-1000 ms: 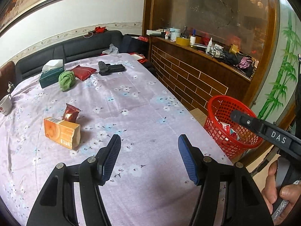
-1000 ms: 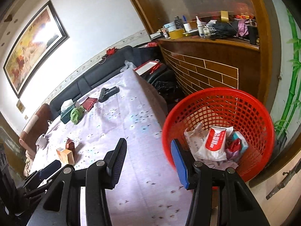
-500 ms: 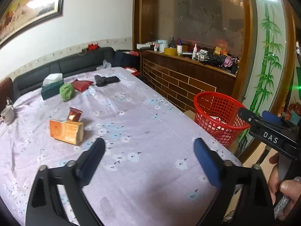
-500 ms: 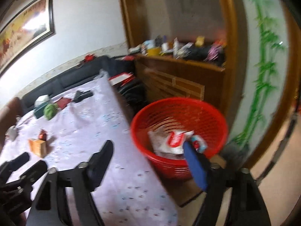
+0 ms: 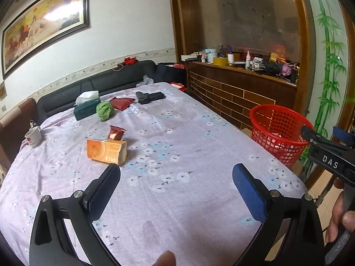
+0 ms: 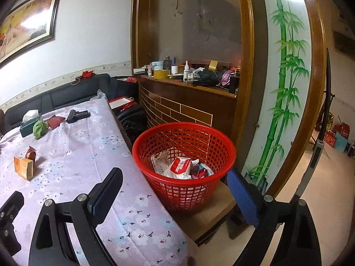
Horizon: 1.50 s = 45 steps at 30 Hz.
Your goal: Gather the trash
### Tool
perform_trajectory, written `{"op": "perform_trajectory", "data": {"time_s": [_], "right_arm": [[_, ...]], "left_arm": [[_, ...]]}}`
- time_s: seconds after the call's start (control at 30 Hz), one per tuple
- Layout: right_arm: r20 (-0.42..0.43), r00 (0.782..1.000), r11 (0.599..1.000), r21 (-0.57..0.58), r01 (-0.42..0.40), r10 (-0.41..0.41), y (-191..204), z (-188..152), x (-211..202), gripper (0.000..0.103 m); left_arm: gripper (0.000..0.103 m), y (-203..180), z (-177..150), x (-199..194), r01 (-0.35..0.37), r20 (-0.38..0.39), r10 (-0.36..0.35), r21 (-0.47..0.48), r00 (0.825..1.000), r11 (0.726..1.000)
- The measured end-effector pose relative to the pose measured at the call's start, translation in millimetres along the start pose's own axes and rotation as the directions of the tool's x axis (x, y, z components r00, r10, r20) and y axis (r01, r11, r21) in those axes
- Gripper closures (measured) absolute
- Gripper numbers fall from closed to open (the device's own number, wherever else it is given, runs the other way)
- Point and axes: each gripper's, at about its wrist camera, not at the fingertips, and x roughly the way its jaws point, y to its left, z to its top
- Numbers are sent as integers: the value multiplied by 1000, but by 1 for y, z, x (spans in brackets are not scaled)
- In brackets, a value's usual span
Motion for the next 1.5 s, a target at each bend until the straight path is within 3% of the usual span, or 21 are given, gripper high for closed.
{"op": "perform_trajectory", "data": {"time_s": [0.13, 0.47, 0.77, 1.5], "right_arm": [[0, 1000, 1000, 1, -1, 1, -2, -1, 0, 6], [3, 1000, 1000, -2, 3, -3, -1, -3, 0, 6], [5, 1000, 1000, -4, 3, -3, -1, -3, 0, 6], [-6, 1000, 1000, -11, 5, -5, -3, -3, 4, 6]], "left_arm": [[2, 2, 0, -7, 1, 37, -2, 9, 999, 1000], [2, -17, -4, -5, -41, -12, 42, 81, 999, 996], [2, -23, -12, 2, 45, -54, -40, 83, 998, 996], [2, -23, -15, 3, 50, -69, -45, 78, 997, 996]]}}
